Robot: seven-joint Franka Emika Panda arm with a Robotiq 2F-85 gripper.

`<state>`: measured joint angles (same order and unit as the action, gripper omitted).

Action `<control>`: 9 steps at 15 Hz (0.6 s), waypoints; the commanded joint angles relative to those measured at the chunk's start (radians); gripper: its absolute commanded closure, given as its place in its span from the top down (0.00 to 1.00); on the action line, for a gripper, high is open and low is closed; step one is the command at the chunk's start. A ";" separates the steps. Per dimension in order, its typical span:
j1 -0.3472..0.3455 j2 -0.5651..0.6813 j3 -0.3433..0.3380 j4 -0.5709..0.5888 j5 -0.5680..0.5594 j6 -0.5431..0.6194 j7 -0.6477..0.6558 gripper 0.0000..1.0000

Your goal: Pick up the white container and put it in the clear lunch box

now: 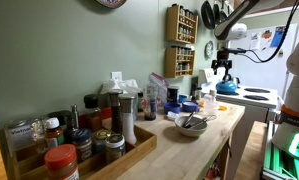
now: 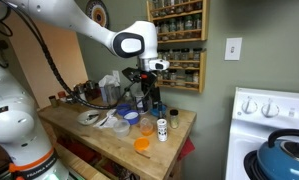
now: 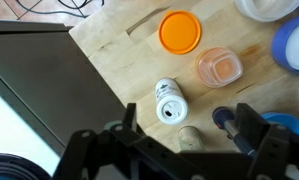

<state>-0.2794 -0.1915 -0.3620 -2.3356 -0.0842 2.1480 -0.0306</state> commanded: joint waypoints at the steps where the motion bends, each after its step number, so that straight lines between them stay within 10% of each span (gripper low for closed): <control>1: -0.023 0.126 -0.027 0.023 0.089 0.108 -0.084 1.00; 9: -0.038 0.286 0.006 0.081 0.170 0.151 -0.160 1.00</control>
<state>-0.3039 0.0352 -0.3743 -2.2890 0.0630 2.2920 -0.1681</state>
